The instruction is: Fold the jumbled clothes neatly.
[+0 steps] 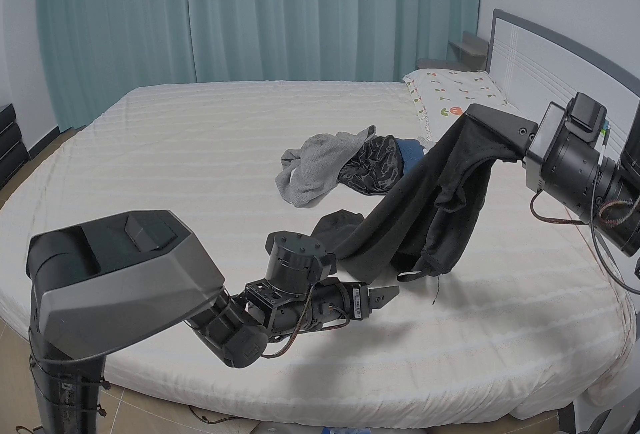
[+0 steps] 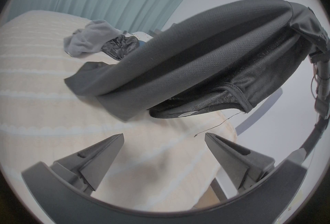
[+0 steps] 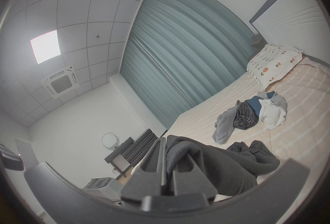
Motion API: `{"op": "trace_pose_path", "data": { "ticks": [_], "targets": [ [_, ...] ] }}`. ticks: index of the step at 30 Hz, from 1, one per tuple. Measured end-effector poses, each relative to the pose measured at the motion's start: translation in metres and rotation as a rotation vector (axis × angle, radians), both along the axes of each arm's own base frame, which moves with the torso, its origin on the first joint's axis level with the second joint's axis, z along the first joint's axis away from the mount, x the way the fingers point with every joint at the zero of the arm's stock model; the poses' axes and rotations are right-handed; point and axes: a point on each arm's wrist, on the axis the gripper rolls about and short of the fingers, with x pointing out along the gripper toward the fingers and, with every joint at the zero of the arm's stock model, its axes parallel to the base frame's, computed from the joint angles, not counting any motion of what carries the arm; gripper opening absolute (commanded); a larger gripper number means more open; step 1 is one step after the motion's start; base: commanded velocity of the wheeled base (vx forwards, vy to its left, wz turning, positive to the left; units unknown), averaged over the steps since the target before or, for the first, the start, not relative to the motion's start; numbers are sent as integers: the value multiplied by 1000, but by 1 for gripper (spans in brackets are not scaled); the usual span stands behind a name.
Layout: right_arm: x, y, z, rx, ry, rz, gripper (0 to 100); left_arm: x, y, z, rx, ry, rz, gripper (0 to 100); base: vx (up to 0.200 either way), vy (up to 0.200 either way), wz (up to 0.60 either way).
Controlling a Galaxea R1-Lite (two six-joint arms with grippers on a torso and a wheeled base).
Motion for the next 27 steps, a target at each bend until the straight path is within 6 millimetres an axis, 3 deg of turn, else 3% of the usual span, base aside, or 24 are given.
{"op": "trace_pose_path", "data": {
  "ticks": [8, 24, 25, 27],
  "targets": [
    [-11, 4, 6, 13, -21, 38, 0, 19, -1, 4, -103, -26, -5, 100, 0, 0, 0],
    [-14, 3, 9, 19, -31, 46, 0, 86, -20, 1, -76, -91, 167, 100, 0, 0, 0],
    [-14, 3, 9, 19, -32, 46, 0, 90, -21, 0, -74, -99, 187, 0, 0, 0, 0],
    [-14, 3, 9, 20, -33, 45, 0, 95, -21, -1, -67, -106, 221, 0, 0, 0, 0]
  ]
}}
